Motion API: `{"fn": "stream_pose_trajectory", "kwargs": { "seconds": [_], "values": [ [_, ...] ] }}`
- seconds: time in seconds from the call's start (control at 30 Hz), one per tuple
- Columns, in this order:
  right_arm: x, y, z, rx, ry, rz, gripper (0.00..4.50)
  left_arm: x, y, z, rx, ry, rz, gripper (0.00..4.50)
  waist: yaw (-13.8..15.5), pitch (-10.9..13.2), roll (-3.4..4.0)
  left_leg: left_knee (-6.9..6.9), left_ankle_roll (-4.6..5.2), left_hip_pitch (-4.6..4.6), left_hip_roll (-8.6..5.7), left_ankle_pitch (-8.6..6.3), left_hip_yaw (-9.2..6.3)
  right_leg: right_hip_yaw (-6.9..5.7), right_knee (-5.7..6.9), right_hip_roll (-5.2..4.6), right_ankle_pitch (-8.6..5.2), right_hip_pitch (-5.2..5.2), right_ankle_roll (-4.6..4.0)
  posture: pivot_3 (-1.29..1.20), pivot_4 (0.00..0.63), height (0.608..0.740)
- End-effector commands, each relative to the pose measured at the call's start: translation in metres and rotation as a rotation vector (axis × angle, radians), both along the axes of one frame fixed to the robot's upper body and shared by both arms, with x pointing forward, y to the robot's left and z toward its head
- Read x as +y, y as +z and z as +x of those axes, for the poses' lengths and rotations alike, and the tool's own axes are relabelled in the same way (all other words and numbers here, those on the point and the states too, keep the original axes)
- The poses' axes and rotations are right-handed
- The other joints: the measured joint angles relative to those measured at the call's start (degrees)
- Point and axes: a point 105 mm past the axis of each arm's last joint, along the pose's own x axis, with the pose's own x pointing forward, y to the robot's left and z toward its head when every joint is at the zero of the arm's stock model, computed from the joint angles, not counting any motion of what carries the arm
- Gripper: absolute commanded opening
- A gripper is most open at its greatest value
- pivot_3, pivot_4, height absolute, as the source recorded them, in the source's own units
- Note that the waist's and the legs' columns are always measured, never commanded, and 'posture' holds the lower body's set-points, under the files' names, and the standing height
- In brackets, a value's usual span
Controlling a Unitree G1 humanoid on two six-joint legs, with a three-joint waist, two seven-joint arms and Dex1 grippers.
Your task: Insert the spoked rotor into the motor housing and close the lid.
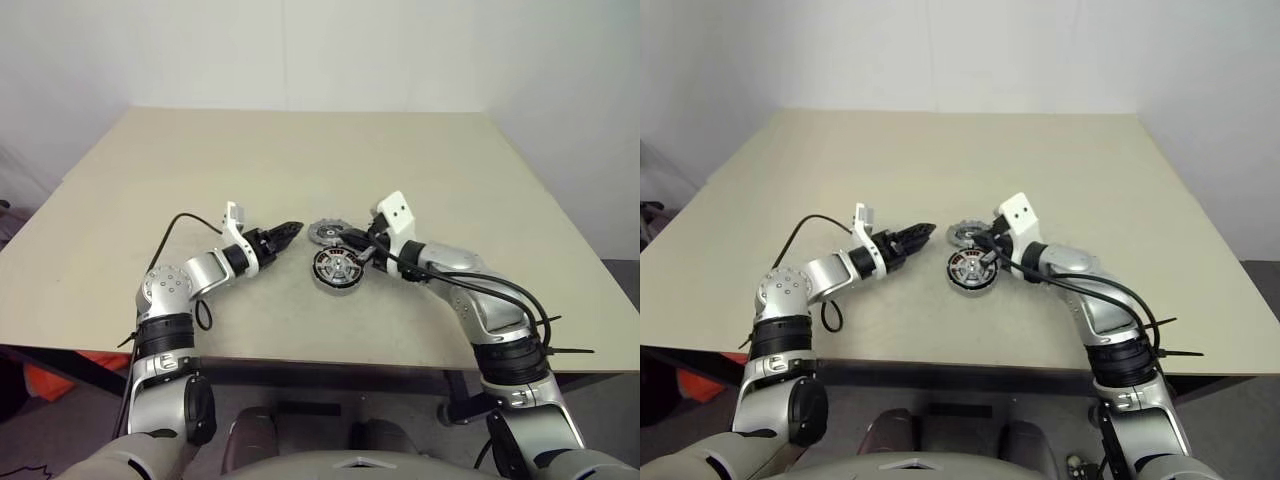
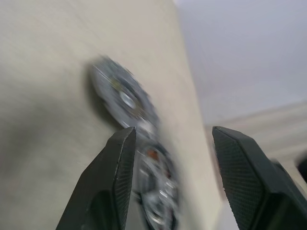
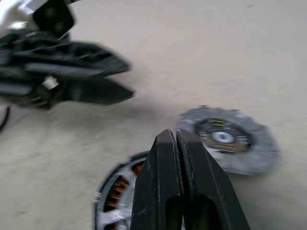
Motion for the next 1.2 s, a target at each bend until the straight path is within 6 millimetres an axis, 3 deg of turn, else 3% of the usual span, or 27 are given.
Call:
{"fn": "stream_pose_trajectory", "kwargs": {
  "seconds": [0.03, 0.1, 0.17, 0.3, 0.43, 0.6, 0.7, 0.83, 1.03, 1.2],
  "values": [
    [0.004, -0.024, -0.007, 0.111, 0.004, 0.023, 0.0, 0.007, 0.015, 0.009, -0.062, 0.028, 0.0, 2.7, 0.06, 0.0, -0.01, 0.0, 0.0, 0.0, 0.0, 0.0, 0.0, 0.0, -0.01, 0.0, 0.0, 0.0, 0.0, 0.0, 0.0, 0.74],
    [-0.004, -0.053, -0.008, 0.194, -0.032, -0.039, 0.0, 0.012, 0.016, 0.011, -0.064, 0.047, 0.007, 2.7, 0.15, 0.0, -0.01, -0.03, 0.0, 0.01, -0.01, 0.0, -0.01, 0.0, -0.02, -0.01, -0.02, 0.03, 0.01, 0.0, 0.0, 0.74],
    [-0.01, -0.063, -0.006, 0.211, -0.061, -0.055, 0.0, 0.018, 0.016, 0.014, -0.064, 0.066, 0.017, 2.7, 0.0, -0.03, 0.0, -0.04, 0.0, 0.04, -0.05, 0.0, 0.02, 0.04, -0.01, -0.02, -0.02, 0.04, 0.02, 0.0, 0.0, 0.74],
    [-0.014, -0.051, 0.002, 0.166, -0.065, -0.029, 0.0, 0.023, 0.015, 0.018, -0.064, 0.089, 0.025, 2.7, -0.06, -0.08, -0.08, -0.07, -0.09, 0.38, -0.02, 0.05, 0.01, 0.04, 0.0, -0.02, -0.26, 0.32, 0.43, 0.0, 0.0, 0.74],
    [-0.016, -0.022, 0.004, 0.068, -0.033, 0.008, 0.0, 0.022, 0.012, 0.019, -0.064, 0.092, 0.03, 2.7, 0.13, -0.07, -0.09, -0.07, -0.17, 0.33, -0.03, 0.1, -0.01, 0.05, 0.01, -0.02, -0.26, 0.31, 0.44, 0.0, 0.0, 0.74],
    [-0.013, 0.009, -0.007, -0.012, 0.056, 0.032, 0.0, 0.02, 0.01, 0.019, -0.063, 0.093, 0.025, 2.7, 0.12, -0.07, -0.09, -0.12, -0.16, 0.05, -0.03, 0.09, -0.02, 0.04, 0.02, 0.0, -0.01, 0.03, 0.03, 0.0, 0.0, 0.74],
    [-0.007, 0.013, -0.013, -0.019, 0.094, 0.033, 0.0, 0.019, 0.008, 0.019, -0.059, 0.094, 0.025, 2.7, 0.04, -0.07, -0.09, -0.33, -0.16, 0.08, -0.1, 0.09, -0.01, 0.04, 0.0, 0.01, -0.03, 0.0, 0.02, 0.0, 0.0, 0.74],
    [0.0, 0.005, -0.016, 0.023, 0.099, 0.037, 0.0, 0.019, 0.007, 0.019, -0.055, 0.093, 0.031, 2.7, 0.06, -0.07, -0.09, -0.42, -0.17, 0.1, -0.13, 0.1, -0.01, 0.03, -0.01, 0.01, -0.07, -0.02, -0.01, 0.0, 0.0, 0.74],
    [-0.006, -0.051, -0.009, 0.19, 0.015, -0.051, 0.0, 0.022, 0.006, 0.021, -0.054, 0.106, 0.039, 2.7, 0.04, -0.07, -0.08, -0.42, -0.23, 0.15, -0.08, 0.14, 0.0, 0.04, -0.01, 0.0, -0.08, 0.04, -0.02, 0.0, 0.0, 0.74],
    [-0.014, -0.037, 0.0, 0.145, -0.014, -0.031, 0.0, 0.029, 0.006, 0.024, -0.057, 0.132, 0.044, 2.7, 0.06, -0.1, -0.14, -0.47, -0.3, 0.25, -0.08, 0.18, 0.01, 0.06, 0.0, -0.01, -0.09, 0.23, 0.0, 0.0, 0.0, 0.74]
  ]
}}
